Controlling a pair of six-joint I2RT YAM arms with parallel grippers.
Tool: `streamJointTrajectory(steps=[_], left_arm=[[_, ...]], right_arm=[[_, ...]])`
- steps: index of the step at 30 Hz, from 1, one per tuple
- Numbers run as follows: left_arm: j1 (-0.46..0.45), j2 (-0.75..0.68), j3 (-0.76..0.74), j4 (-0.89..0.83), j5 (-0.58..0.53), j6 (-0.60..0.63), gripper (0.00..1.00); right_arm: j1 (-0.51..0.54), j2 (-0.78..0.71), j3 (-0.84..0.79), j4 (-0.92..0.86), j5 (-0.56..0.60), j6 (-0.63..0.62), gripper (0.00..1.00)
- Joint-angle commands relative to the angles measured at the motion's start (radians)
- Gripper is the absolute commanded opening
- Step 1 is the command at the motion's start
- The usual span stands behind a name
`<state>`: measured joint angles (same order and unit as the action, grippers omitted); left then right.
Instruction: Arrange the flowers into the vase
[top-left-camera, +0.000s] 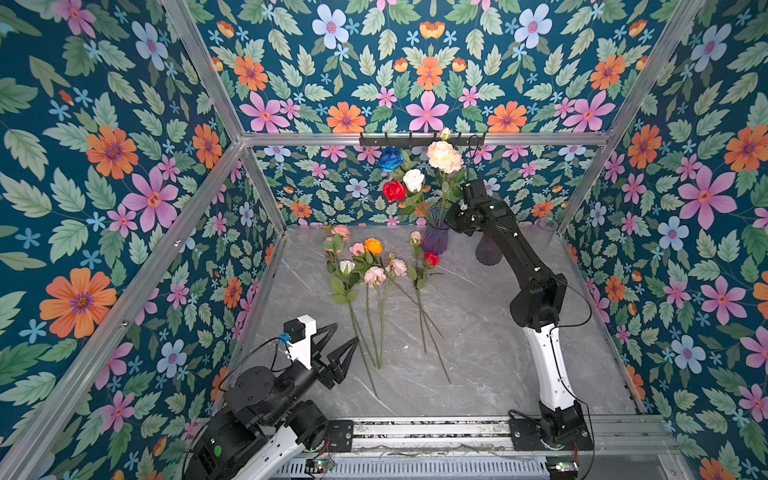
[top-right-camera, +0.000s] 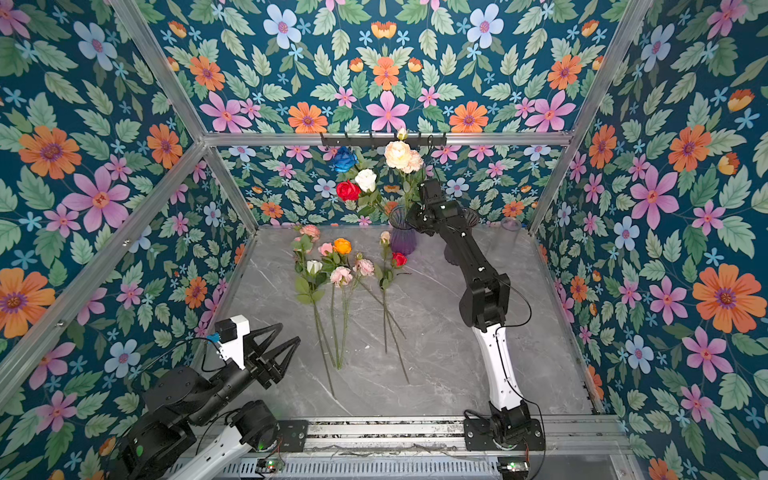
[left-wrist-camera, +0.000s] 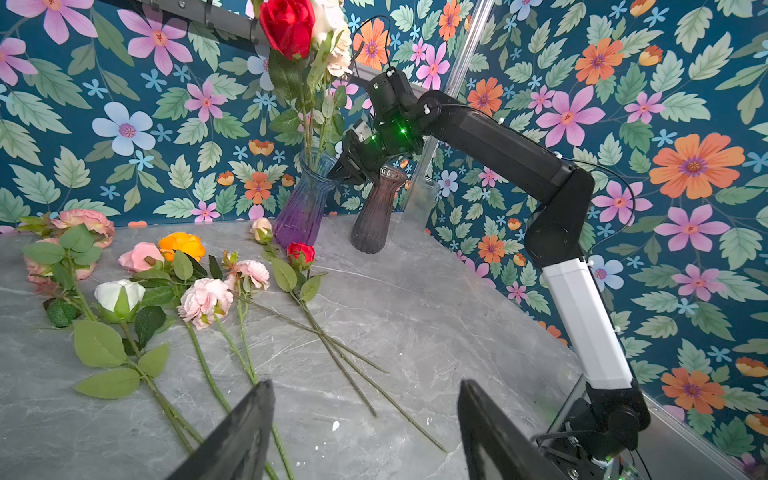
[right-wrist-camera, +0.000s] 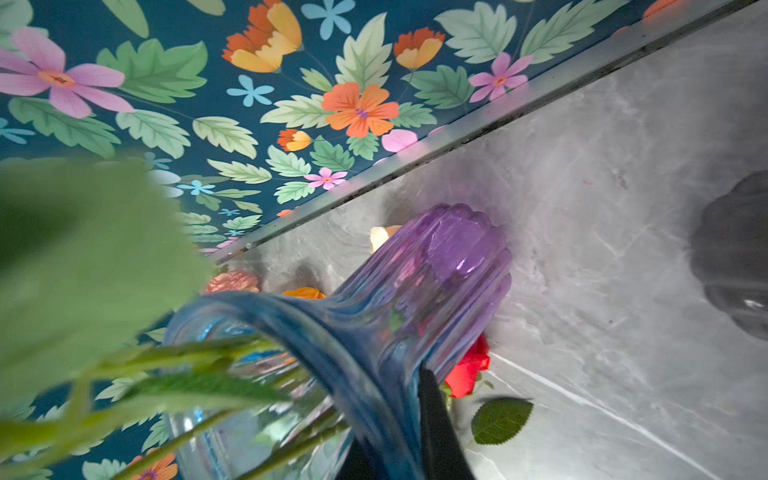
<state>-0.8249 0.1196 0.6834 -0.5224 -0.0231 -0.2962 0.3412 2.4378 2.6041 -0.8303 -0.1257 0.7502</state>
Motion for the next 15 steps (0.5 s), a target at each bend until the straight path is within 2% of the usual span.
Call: streamJointTrajectory(steps=[1, 10, 15], left_arm=[[0.001, 0.007, 0.002, 0.027, -0.003, 0.014, 0.72], [0.012, 0.016, 0.001, 0.029, 0.005, 0.019, 0.72], [0.013, 0.016, 0.001, 0.03, 0.007, 0.019, 0.72]], right_arm=[[0.016, 0.037, 0.06, -0.002, -0.061, 0.04, 0.0], [0.067, 0.049, 0.107, -0.056, -0.026, 0.042, 0.0], [0.077, 0.029, 0.116, -0.085, 0.029, -0.007, 0.0]])
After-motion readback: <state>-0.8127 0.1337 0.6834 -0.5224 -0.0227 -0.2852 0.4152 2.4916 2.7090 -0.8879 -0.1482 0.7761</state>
